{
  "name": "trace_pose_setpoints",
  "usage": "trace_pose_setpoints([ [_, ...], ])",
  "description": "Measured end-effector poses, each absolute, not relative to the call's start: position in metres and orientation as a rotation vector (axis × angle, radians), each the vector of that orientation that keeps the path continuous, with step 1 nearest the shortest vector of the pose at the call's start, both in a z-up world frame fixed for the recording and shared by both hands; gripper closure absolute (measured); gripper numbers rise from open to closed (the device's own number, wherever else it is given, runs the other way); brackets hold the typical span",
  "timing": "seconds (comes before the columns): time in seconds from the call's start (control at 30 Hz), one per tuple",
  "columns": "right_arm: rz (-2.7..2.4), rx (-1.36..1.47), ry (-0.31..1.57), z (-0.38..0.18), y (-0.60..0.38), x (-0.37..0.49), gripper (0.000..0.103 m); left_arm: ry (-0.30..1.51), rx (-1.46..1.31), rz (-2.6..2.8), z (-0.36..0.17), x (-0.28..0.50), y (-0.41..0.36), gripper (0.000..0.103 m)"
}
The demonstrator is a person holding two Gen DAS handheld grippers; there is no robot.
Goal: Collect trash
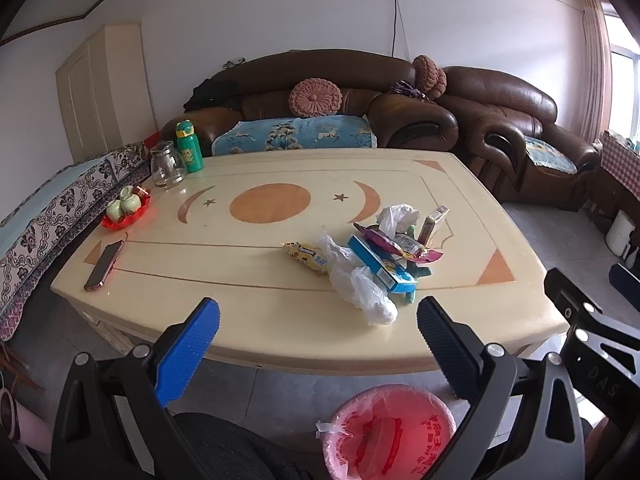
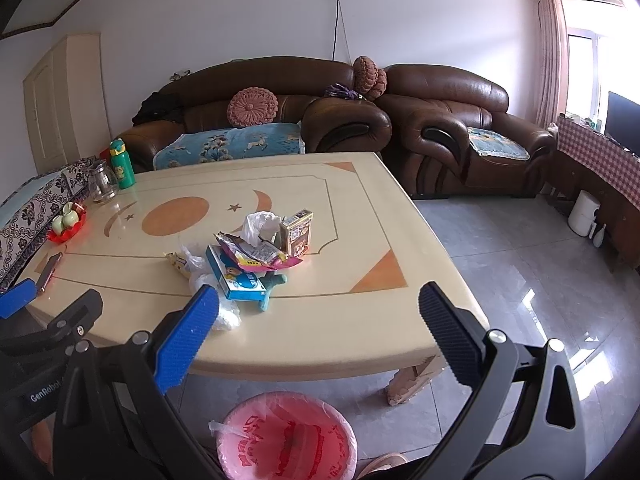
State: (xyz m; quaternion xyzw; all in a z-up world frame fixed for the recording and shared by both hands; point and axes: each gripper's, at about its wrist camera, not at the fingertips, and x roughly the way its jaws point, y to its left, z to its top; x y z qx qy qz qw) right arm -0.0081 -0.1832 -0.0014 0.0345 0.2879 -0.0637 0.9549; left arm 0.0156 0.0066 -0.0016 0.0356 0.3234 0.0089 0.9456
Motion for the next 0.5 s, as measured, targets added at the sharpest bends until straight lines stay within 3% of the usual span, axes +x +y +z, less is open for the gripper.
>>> trace_pose_setpoints([
  [0.5,-0.116,0.056,0.584,0.000,-0.178,0.005,0.005,0.667,0.076,0.026,-0.001,0.030,0.011,0.006],
])
